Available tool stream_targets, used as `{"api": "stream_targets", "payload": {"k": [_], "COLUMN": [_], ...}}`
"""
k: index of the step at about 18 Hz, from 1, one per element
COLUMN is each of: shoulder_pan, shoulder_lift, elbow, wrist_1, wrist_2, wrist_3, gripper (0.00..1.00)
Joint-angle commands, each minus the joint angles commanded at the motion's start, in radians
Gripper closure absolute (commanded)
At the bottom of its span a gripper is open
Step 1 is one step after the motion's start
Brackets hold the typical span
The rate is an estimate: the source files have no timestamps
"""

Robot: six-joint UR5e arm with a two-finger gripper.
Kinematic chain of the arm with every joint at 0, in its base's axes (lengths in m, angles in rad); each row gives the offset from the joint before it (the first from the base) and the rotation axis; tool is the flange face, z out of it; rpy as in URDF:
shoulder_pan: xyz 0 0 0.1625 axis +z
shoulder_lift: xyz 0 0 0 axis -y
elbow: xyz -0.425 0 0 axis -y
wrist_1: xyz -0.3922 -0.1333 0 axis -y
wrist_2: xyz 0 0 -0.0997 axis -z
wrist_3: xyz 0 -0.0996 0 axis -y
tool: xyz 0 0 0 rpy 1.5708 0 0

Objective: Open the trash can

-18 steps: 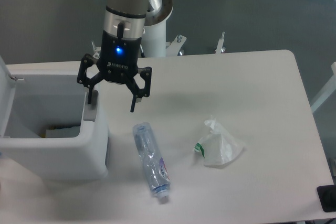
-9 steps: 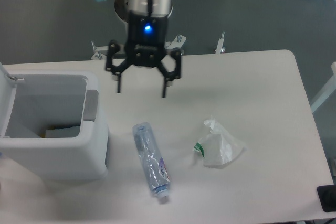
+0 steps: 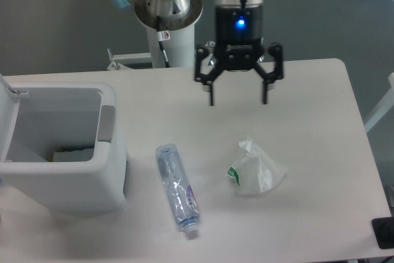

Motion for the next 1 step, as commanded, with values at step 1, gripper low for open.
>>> {"api": "stream_targets", "payload": {"k": [1], "shoulder_pan": [0.0], "shoulder_lift": [0.002], "elbow": [0.0], "wrist_1": [0.002], "wrist_2": [0.003], "wrist_3": [0.0], "gripper": [0.0]}}
